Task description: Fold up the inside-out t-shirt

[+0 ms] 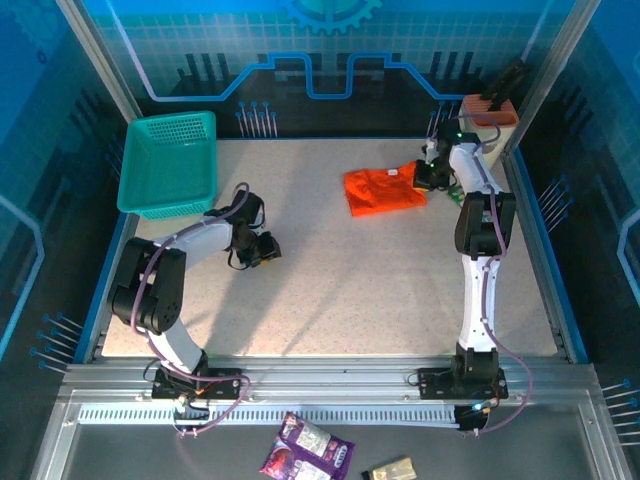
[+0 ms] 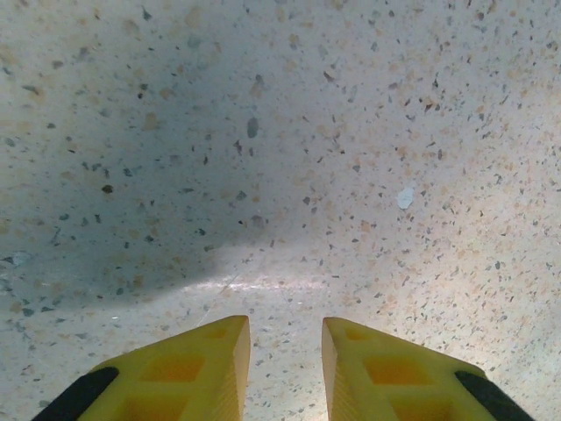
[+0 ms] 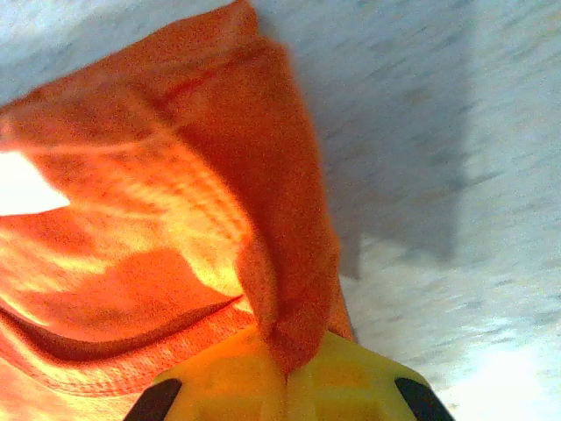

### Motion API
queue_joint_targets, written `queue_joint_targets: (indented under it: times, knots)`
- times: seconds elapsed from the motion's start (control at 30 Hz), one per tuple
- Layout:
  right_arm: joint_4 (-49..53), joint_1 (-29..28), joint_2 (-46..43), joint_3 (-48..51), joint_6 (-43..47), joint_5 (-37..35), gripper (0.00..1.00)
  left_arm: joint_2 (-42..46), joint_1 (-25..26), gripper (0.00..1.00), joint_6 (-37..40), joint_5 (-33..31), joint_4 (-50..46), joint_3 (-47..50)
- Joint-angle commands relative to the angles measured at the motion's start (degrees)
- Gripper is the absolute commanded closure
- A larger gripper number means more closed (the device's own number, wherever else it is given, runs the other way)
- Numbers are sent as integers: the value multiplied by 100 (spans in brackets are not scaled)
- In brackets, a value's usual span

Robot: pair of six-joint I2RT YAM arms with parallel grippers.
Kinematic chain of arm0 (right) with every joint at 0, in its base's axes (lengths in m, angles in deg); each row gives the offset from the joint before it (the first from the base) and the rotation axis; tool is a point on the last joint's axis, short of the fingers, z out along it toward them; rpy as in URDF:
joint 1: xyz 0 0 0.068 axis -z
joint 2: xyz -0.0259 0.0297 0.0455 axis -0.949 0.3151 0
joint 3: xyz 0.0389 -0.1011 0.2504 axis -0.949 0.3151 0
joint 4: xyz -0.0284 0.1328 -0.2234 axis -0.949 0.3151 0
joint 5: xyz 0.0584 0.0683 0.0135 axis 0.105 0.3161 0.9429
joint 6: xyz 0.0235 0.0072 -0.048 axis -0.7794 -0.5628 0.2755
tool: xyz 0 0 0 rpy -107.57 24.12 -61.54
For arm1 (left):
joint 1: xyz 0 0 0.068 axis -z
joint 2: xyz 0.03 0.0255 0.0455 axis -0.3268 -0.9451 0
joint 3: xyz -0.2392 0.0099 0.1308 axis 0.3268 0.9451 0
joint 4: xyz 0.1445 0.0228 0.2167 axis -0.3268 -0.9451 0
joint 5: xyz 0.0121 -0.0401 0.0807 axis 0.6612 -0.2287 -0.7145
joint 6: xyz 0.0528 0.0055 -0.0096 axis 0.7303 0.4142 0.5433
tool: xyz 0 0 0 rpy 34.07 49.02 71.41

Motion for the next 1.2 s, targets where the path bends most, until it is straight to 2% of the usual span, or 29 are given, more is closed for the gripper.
queue_joint_targets:
  times: [0.0,0.27,0.67,0.7,0.8,0.83,0.9,0.93,1.0,1.03,1.17]
  knots:
    - [693,69,209,-559,309,-888,100,-70,-97,71,184,-95,-113,56]
    - [161,128,-163,25,440,-2345,100,58,-257,70,298,-544,-289,-46]
    - [-1696,39,-901,1219,975,-2903,98,713,-455,63,493,-1374,-147,95]
    - [-1780,35,-957,1282,985,-2894,95,767,-476,62,495,-1439,-113,126]
    - [-1842,-28,-1399,1572,873,-2893,64,935,-536,54,560,-1744,-85,193]
    - [-1983,-75,-1669,1860,853,-2873,56,1027,-548,49,592,-1946,-78,241]
    - [-2286,-153,-2285,2543,741,-2847,46,1259,-580,31,653,-2373,19,415]
    - [-2466,-199,-2643,2974,674,-2850,39,1379,-600,4,682,-2630,85,518]
    - [-2812,-272,-3332,3830,548,-2839,7,1583,-626,1,744,-3101,268,741]
    - [-2945,-291,-3665,4256,437,-2841,0,1677,-650,1,789,-3366,394,875]
    - [-3711,-332,-4706,5953,27,-2735,0,1834,-717,1,898,-4352,831,1197]
